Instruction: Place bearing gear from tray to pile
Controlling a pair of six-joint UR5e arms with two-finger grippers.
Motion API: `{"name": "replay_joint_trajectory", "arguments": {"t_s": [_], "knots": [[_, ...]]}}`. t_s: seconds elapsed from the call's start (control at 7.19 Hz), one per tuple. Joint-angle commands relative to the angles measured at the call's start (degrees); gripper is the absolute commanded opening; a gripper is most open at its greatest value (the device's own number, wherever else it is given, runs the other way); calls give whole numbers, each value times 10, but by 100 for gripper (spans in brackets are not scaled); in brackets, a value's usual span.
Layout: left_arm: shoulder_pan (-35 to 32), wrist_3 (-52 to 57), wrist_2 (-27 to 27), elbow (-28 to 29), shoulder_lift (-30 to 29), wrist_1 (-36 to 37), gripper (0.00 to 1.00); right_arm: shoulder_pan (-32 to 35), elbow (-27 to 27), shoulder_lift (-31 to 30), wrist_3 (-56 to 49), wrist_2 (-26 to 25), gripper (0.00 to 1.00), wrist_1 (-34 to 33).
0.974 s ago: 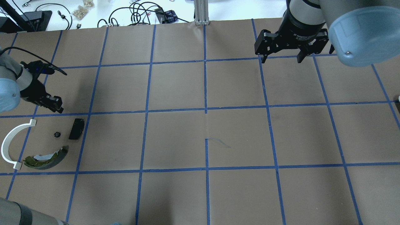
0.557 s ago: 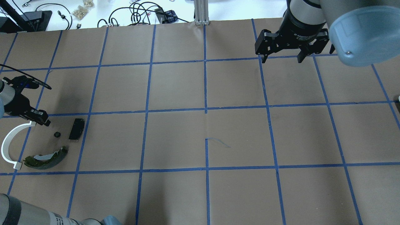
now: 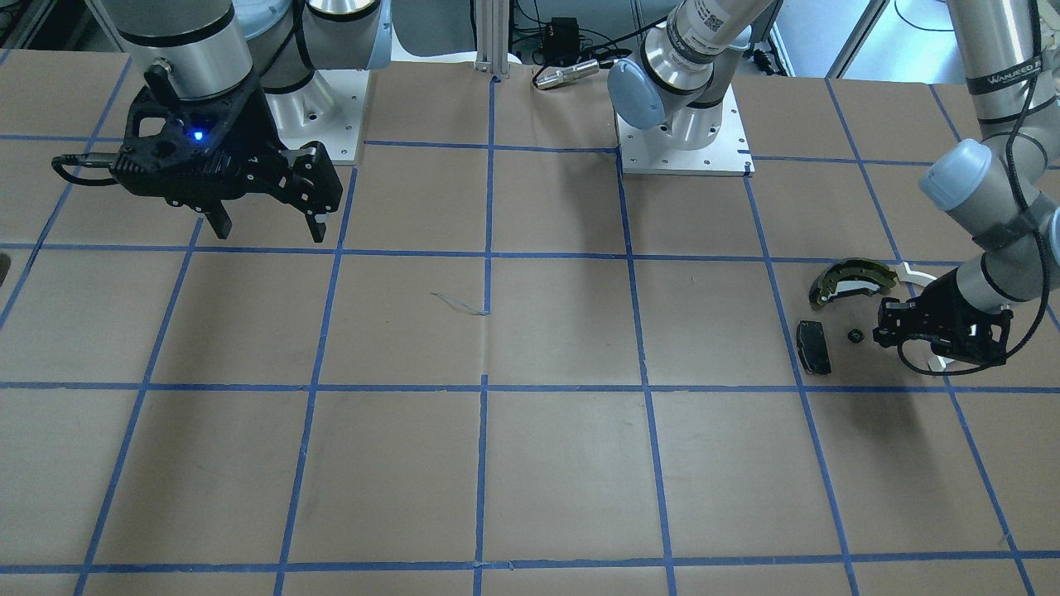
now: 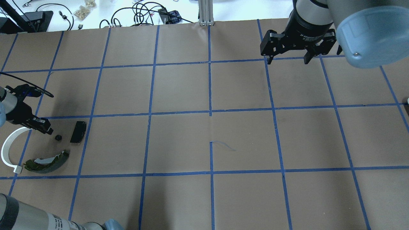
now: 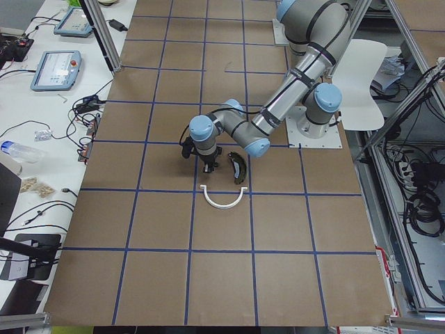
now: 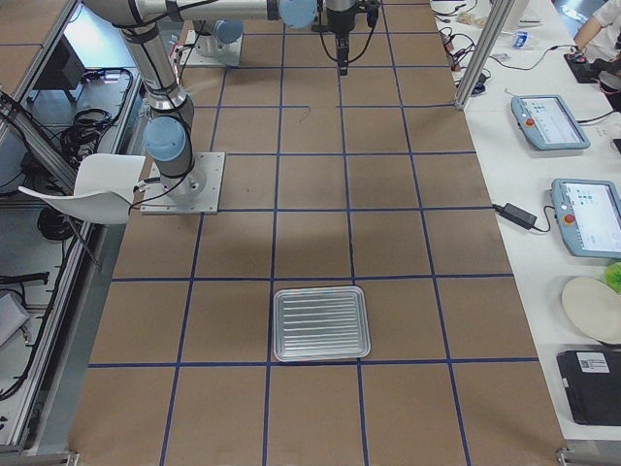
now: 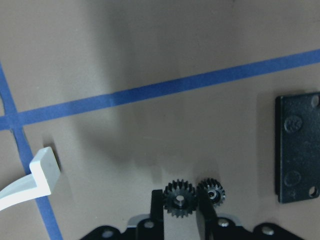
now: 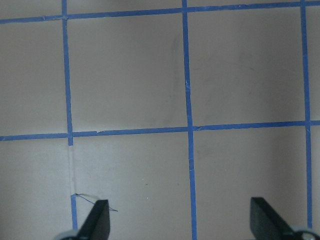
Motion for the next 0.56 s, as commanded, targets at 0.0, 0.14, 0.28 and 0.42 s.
{"name": "replay_joint_trajectory", "arguments": {"t_s": [0.0,0.14,0.28,0.42], "knots": [[0,0,1,-1,-9,-1,0,0,0,0,0,0,100,1],[0,0,4,0,-13,0,0,0,0,0,0,-1,100,0],[0,2,22,0,-14,0,0,0,0,0,0,-1,100,1],[1,2,30,0,-12,-1,0,0,1,0,1,-1,100,0]]}}
